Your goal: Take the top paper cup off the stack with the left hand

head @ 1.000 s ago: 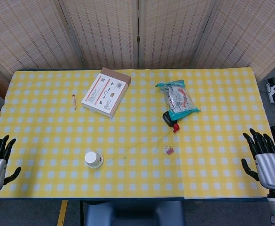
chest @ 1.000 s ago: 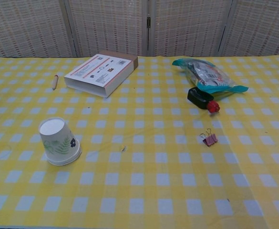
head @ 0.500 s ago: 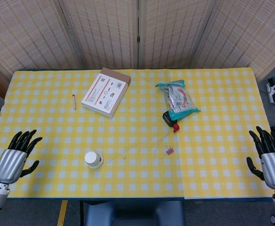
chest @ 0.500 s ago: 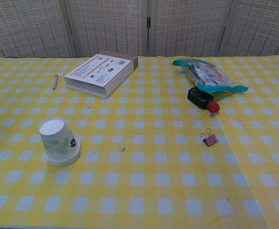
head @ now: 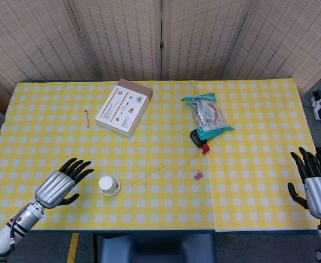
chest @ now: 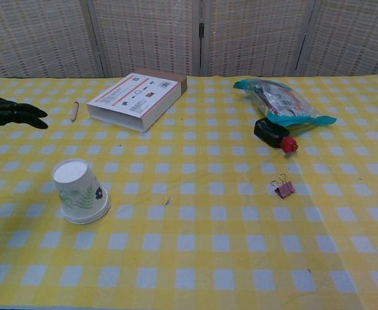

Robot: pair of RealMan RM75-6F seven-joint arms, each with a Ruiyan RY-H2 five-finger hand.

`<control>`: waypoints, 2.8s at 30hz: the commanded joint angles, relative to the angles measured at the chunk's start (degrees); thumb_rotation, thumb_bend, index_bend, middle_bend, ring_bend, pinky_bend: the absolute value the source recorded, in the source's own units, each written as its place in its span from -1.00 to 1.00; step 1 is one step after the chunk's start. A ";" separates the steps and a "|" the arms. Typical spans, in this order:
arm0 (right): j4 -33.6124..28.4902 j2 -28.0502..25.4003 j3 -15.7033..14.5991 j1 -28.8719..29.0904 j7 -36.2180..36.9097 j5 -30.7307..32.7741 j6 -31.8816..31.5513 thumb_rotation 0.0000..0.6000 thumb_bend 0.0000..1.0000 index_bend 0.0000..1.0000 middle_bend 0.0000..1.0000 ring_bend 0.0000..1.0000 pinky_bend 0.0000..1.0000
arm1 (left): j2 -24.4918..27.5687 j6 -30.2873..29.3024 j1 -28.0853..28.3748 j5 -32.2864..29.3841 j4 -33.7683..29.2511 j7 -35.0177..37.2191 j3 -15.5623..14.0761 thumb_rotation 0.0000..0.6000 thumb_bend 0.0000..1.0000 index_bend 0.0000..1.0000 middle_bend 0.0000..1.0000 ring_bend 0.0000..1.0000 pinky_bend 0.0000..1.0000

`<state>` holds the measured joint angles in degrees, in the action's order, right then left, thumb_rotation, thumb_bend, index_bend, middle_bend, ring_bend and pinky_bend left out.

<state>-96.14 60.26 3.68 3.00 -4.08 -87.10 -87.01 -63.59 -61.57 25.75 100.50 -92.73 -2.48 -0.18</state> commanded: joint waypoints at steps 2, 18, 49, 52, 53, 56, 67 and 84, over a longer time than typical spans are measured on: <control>0.40 0.15 0.04 -0.07 0.48 0.28 0.05 1.00 -0.09 -1.00 -1.00 -0.92 -1.00 | -1.64 5.11 3.12 -2.68 -1.03 -2.67 0.05 1.00 -0.27 -0.76 -0.90 -0.92 -1.00; 2.21 0.49 0.04 -0.12 2.61 0.64 0.44 1.00 -0.09 -1.00 -1.00 -0.91 -1.00 | -6.89 9.95 7.80 -8.48 -0.49 -7.81 1.53 1.00 -0.27 -0.55 -0.91 -0.93 -1.00; 4.86 1.05 0.44 0.49 5.45 1.88 2.05 1.00 -0.09 -1.00 -1.00 -0.92 -1.00 | -7.02 9.39 10.17 -13.18 -3.12 -13.03 1.08 1.00 -0.18 -0.35 -0.86 -0.88 -0.99; 4.99 1.05 0.43 0.46 5.65 1.97 2.09 1.00 -0.09 -1.00 -1.00 -0.92 -1.00 | -7.15 8.96 10.20 -13.10 -3.11 -13.00 0.97 1.00 -0.18 -0.32 -0.84 -0.87 -0.98; 5.02 1.06 0.43 0.45 5.71 1.98 2.08 1.00 -0.09 -1.00 -1.00 -0.92 -1.00 | -7.17 8.82 10.19 -13.05 -3.11 -12.96 0.92 1.00 -0.17 -0.31 -0.84 -0.87 -0.98; 5.10 1.09 0.46 0.42 5.86 2.01 2.02 1.00 -0.09 -1.00 -1.00 -0.92 -1.00 | -7.26 8.54 10.26 -12.88 -3.04 -12.81 0.75 1.00 -0.17 -0.30 -0.83 -0.86 -0.98; 4.74 1.00 0.52 0.49 5.57 1.99 2.00 1.00 -0.09 -1.00 -1.00 -0.92 -1.00 | -6.46 6.45 10.05 -12.08 -3.82 -12.22 0.51 1.00 -0.16 -0.28 -0.80 -0.85 -0.97; 3.68 0.59 0.59 0.18 5.06 1.51 1.00 1.00 -0.09 -1.00 -1.00 -0.92 -1.00 | 1.83 -0.69 7.99 -8.36 -10.95 -5.88 0.92 1.00 -0.15 -0.27 -0.78 -0.84 -0.96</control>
<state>-92.44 60.84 4.28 3.18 0.98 -85.56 -86.02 -62.84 -61.16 34.18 91.41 -102.97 -9.58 0.59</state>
